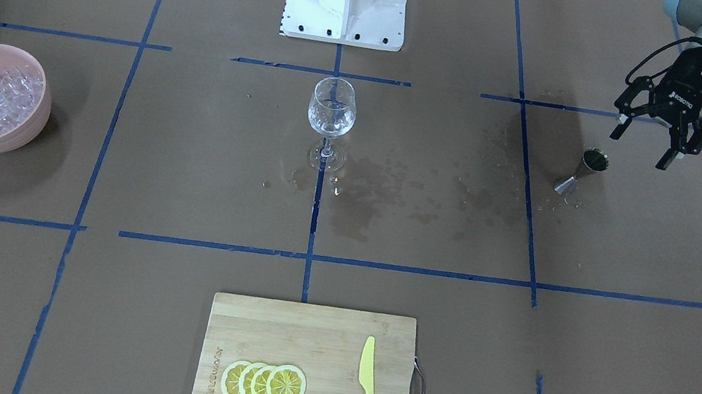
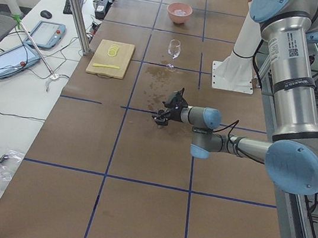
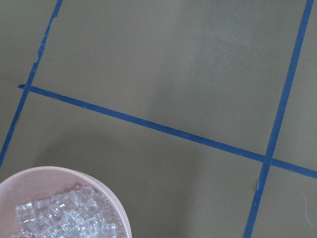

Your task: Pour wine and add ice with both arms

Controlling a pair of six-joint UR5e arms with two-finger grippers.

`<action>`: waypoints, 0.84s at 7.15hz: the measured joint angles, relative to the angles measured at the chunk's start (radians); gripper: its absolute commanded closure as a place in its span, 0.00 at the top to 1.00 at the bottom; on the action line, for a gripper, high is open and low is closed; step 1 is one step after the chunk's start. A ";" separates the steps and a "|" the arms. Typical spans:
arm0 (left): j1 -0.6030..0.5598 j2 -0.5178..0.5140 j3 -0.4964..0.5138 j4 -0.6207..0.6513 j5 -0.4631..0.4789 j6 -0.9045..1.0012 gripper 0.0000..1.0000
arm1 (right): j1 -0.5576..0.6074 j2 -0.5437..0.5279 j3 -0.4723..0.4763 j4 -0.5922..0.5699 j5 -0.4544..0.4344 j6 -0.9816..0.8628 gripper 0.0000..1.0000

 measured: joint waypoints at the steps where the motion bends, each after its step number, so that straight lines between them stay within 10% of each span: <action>1: 0.087 0.008 0.004 -0.013 0.114 -0.005 1.00 | -0.001 0.000 0.000 0.001 0.001 0.000 1.00; 6: 0.360 -0.072 0.131 -0.024 0.539 -0.013 1.00 | -0.002 0.000 -0.012 0.001 0.001 -0.001 1.00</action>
